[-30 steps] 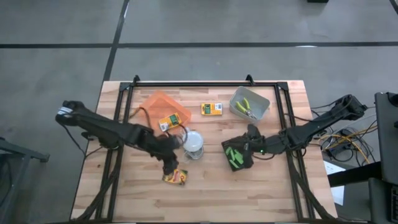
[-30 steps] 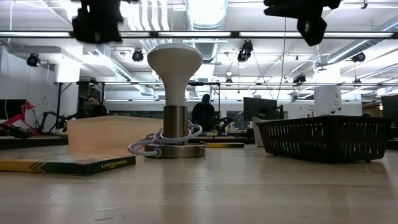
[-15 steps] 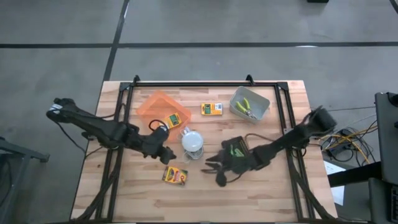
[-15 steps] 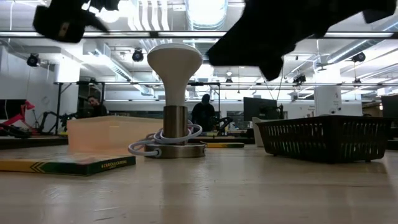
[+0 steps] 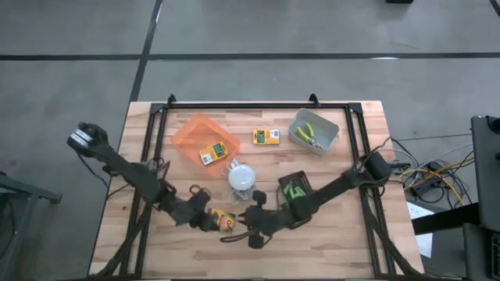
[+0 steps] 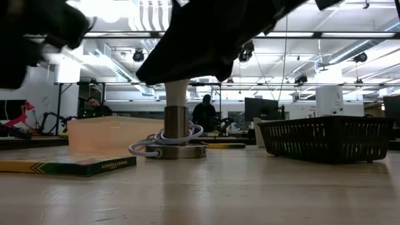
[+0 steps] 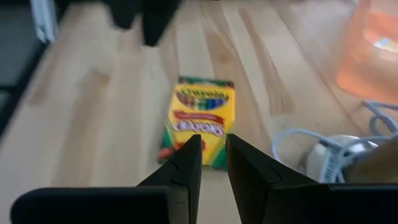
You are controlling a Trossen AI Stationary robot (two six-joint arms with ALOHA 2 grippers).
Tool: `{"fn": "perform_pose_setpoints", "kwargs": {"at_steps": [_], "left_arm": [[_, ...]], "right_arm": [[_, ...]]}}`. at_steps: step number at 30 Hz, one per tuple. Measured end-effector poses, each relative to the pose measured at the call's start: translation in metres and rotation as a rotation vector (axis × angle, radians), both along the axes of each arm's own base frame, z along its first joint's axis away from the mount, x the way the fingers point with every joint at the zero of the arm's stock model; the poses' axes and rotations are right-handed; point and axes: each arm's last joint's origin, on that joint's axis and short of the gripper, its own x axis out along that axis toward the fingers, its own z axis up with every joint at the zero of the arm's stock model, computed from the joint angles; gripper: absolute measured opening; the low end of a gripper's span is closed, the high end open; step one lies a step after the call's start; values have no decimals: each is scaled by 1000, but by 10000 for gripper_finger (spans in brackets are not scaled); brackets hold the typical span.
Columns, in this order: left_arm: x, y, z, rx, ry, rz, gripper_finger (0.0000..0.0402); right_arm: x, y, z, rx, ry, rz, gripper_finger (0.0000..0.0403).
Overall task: Pick & Place School Supplies
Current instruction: Put the box of crayon into the orange bin
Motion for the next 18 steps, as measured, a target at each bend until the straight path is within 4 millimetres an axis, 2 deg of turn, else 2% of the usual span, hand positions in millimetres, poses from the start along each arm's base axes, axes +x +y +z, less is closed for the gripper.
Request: {"fn": "perform_pose_setpoints", "kwargs": {"at_steps": [3,6,15,18], "left_arm": [[-5,-14,-16,11,57,20,161],[-6,-24,-28,55,112,22,161],[11,-45,-63,189,256,-9,161],[14,-47,-68,228,304,-33,160]], "right_arm": [[4,-2,3,-53,99,-16,68],[9,-5,5,-55,115,-23,68],[17,-22,9,15,98,16,68],[18,-22,10,26,91,19,68]]}}
